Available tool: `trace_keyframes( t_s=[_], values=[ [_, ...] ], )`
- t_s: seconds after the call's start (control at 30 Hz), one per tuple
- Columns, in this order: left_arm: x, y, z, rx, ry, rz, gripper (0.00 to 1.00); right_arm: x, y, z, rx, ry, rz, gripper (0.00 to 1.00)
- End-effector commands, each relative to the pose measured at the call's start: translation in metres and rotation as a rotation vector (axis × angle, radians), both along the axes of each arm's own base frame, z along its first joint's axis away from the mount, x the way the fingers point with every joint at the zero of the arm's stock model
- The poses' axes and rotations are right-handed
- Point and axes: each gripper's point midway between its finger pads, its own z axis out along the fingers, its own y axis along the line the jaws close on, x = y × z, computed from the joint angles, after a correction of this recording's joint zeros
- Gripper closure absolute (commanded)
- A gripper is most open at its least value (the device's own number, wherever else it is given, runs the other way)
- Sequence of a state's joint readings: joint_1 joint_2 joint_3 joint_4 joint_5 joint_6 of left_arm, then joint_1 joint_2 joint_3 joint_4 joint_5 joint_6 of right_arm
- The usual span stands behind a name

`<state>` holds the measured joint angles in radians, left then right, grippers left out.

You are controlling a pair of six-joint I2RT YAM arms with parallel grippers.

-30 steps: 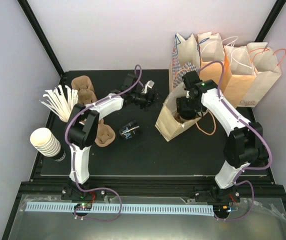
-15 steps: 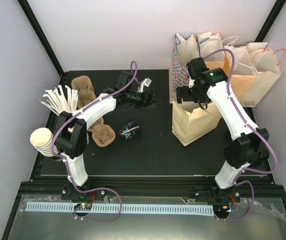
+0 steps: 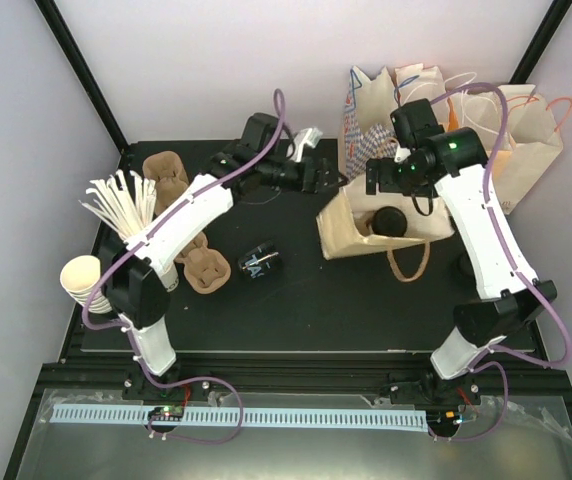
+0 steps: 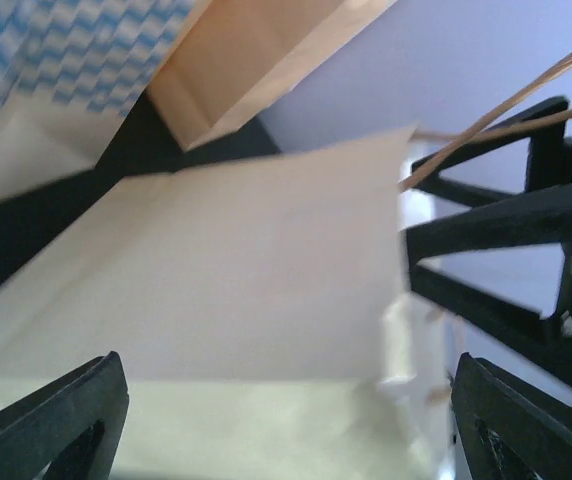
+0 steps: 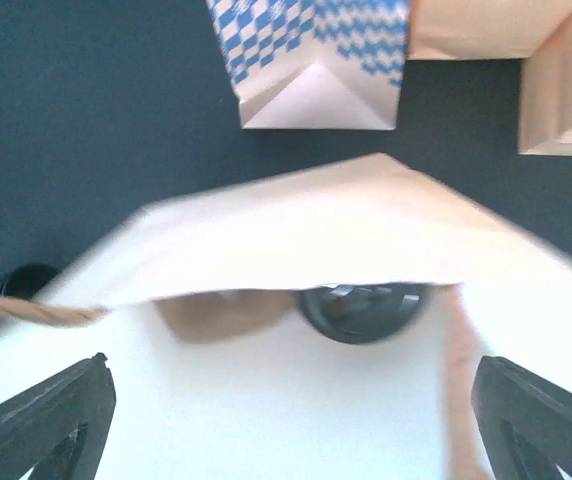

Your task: Pack the takeout coffee

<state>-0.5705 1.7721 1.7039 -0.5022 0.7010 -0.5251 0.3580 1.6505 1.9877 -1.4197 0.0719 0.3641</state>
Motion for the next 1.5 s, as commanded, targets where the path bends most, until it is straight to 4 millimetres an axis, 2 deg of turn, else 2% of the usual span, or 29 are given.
trace_keyframes(
  t_s=[0.0, 0.07, 0.13, 0.23, 0.3, 0.47, 0.53, 0.67, 0.87, 1.03, 1.2, 1.3, 1.47],
  values=[
    [0.002, -0.029, 0.021, 0.107, -0.171, -0.027, 0.10, -0.018, -0.033, 0.041, -0.031, -0.089, -0.154, 0.00],
    [-0.001, -0.041, 0.020, 0.164, -0.220, -0.058, 0.11, -0.024, -0.039, 0.057, 0.001, -0.138, -0.179, 0.04],
    [-0.003, -0.050, 0.020, 0.194, -0.255, -0.072, 0.10, -0.029, -0.037, 0.060, 0.043, -0.151, -0.160, 0.01],
    [0.001, -0.054, 0.016, 0.186, -0.248, -0.059, 0.10, -0.031, -0.019, 0.047, 0.110, -0.106, -0.070, 0.00],
    [0.002, -0.054, 0.013, 0.184, -0.241, -0.051, 0.11, -0.029, -0.016, 0.037, 0.104, -0.066, -0.062, 0.00],
    [0.004, -0.049, 0.012, 0.213, -0.247, -0.028, 0.19, -0.019, -0.009, 0.046, 0.111, -0.067, -0.028, 0.01],
    [0.002, -0.046, 0.012, 0.224, -0.242, -0.027, 0.21, -0.017, -0.005, 0.043, 0.108, -0.047, -0.010, 0.01],
    [-0.005, -0.044, 0.007, 0.237, -0.229, -0.059, 0.22, -0.015, -0.006, 0.028, 0.082, -0.003, 0.002, 0.01],
    [-0.028, -0.052, 0.012, 0.192, -0.255, -0.196, 0.21, -0.004, 0.001, 0.022, 0.136, 0.035, -0.036, 0.01],
    [-0.070, -0.058, 0.010, 0.272, -0.368, -0.330, 0.14, -0.006, -0.023, 0.026, 0.134, 0.013, -0.182, 0.05],
    [-0.138, -0.065, -0.004, 0.370, -0.510, -0.481, 0.10, -0.023, -0.054, 0.006, 0.117, 0.071, -0.284, 0.06],
    [-0.180, -0.069, -0.019, 0.418, -0.650, -0.567, 0.08, -0.035, -0.070, -0.002, 0.119, 0.080, -0.341, 0.07],
    [-0.236, -0.078, -0.040, 0.350, -0.783, -0.652, 0.06, -0.056, -0.097, -0.008, 0.219, 0.051, -0.481, 0.10]
  ],
)
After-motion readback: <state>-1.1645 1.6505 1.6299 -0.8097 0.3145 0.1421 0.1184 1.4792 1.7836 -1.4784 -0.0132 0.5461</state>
